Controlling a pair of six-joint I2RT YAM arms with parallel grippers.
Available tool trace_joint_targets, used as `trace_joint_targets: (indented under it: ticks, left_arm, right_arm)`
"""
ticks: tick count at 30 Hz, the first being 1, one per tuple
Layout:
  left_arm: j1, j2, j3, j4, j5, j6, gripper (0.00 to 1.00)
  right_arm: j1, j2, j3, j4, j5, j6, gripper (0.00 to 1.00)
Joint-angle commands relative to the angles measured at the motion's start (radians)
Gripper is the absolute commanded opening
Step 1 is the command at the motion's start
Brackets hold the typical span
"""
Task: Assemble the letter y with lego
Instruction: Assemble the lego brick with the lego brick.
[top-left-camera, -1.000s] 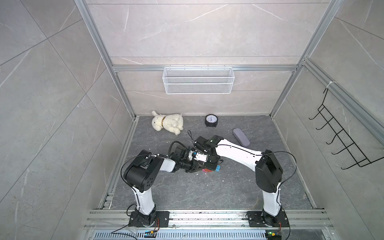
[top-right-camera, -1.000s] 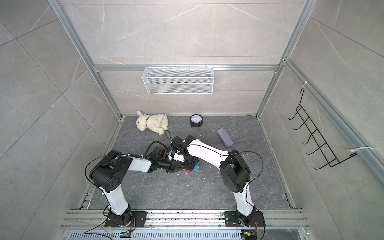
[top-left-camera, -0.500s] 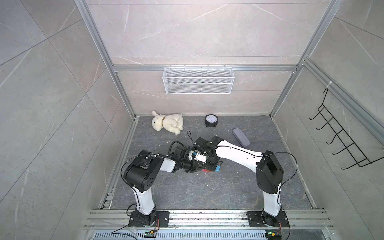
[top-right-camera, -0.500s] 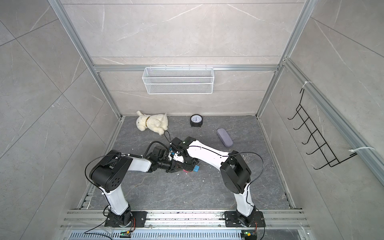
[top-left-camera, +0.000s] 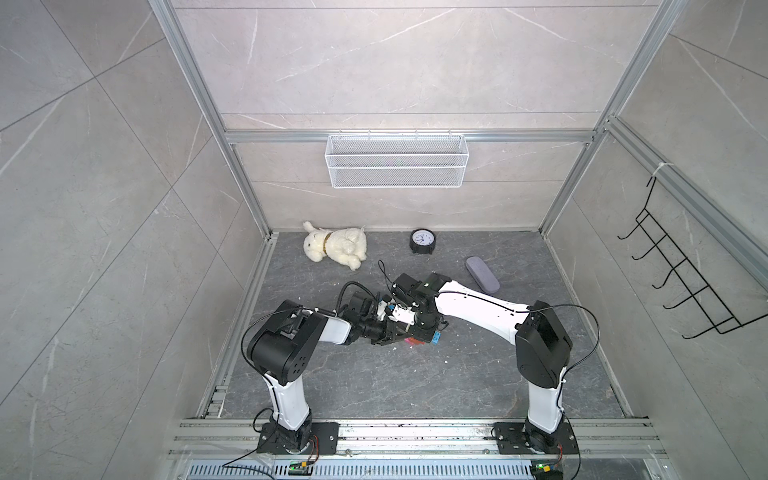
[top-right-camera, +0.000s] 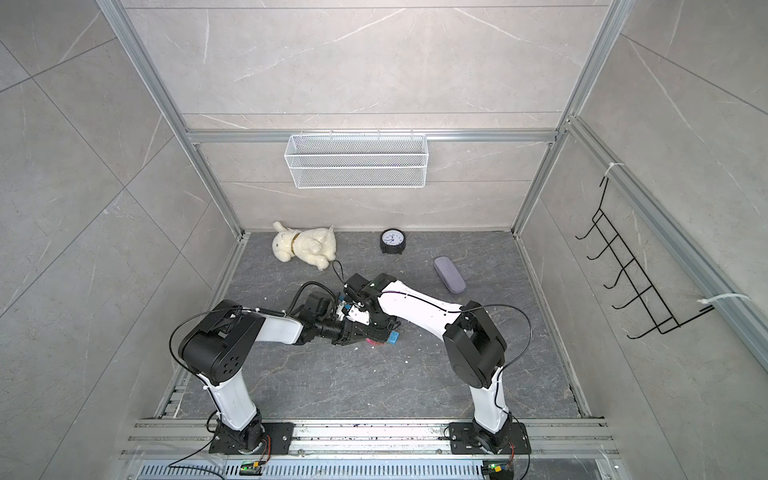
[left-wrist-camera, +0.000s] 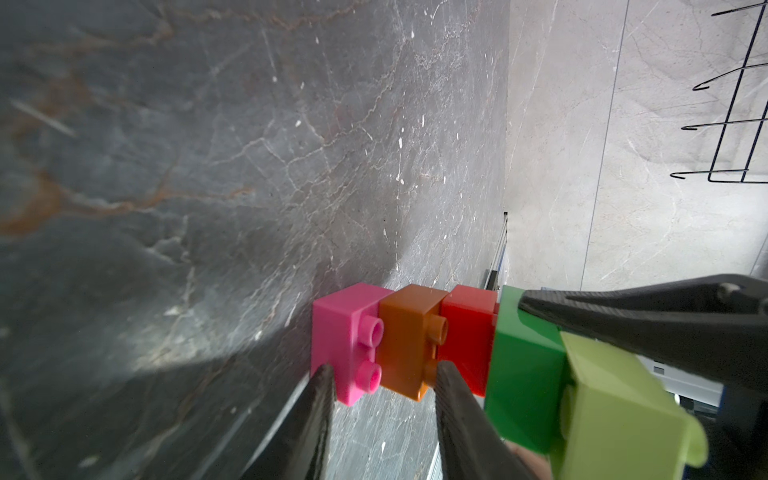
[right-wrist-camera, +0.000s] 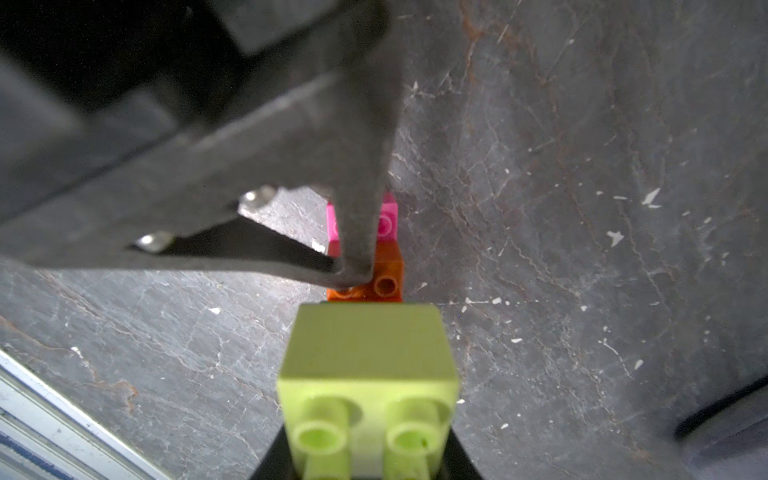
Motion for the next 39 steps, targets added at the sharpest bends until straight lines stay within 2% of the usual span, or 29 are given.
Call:
trace_joint_targets:
  ticks: [1,9,22,39]
  left_arm:
    - [-0.029,0.073,-0.051,-0.207,-0.22,0.052,0.41]
    - [-0.029,0.065,-0.054,-0.208,-0.223,0.055,0.41]
    - [-0.03,0.064,-0.054,-0.21,-0.223,0.054,0.41]
    - [-0.029,0.039,-0.065,-0.195,-0.215,0.05,0.43]
  right_arm:
    - [0.007,0.106,-0.074,0.104,-0.049,0.013,0.31]
    - [0.005,0.161,-0.04,0.072,0.006,0.03,0.3]
    - [0.005,0.208,-0.051,0.085,0.022,0.057,0.29]
    - [0.005,0.169,0.027,0.038,0.019,0.027,0.29]
